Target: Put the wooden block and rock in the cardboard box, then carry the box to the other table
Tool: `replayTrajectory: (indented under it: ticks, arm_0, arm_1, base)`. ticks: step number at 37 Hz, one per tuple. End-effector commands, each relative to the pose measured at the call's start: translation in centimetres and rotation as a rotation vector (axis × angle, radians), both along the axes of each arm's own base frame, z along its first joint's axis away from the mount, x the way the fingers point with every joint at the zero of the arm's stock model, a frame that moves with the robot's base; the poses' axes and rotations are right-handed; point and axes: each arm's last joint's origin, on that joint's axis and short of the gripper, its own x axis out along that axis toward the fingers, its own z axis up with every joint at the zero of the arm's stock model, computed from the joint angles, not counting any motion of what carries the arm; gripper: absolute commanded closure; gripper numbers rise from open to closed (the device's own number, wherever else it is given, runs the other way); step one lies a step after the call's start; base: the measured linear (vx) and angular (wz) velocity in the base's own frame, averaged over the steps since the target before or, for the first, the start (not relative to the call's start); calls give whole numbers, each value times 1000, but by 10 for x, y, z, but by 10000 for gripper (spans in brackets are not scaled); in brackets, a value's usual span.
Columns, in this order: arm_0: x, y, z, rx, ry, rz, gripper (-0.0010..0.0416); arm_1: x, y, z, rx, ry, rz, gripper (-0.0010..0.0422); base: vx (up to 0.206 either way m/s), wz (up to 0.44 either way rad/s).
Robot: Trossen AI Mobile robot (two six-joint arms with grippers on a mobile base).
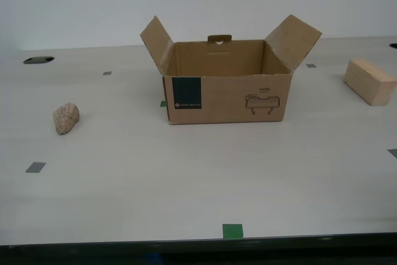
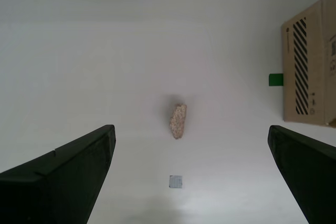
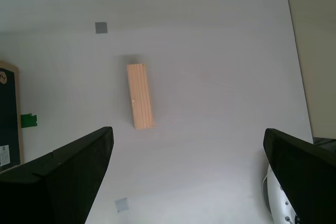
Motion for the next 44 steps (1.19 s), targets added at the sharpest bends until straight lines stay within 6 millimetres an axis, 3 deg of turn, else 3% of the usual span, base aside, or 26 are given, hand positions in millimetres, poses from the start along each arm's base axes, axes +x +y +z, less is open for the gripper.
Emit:
replayTrajectory:
  ticks: [1, 26, 44]
  arm_0:
    - [3, 1, -3, 40, 10, 17, 7]
    - [39, -2, -40, 70, 129, 38, 7]
    - [70, -5, -79, 68, 228, 79, 7]
  arm_1:
    - [1, 0, -9, 11, 24, 3, 14]
    - [5, 0, -97, -1, 114, 53, 14]
    - [3, 0, -107, -11, 130, 80, 14]
  base:
    - [0, 0]
    - [0, 0]
    - [0, 0]
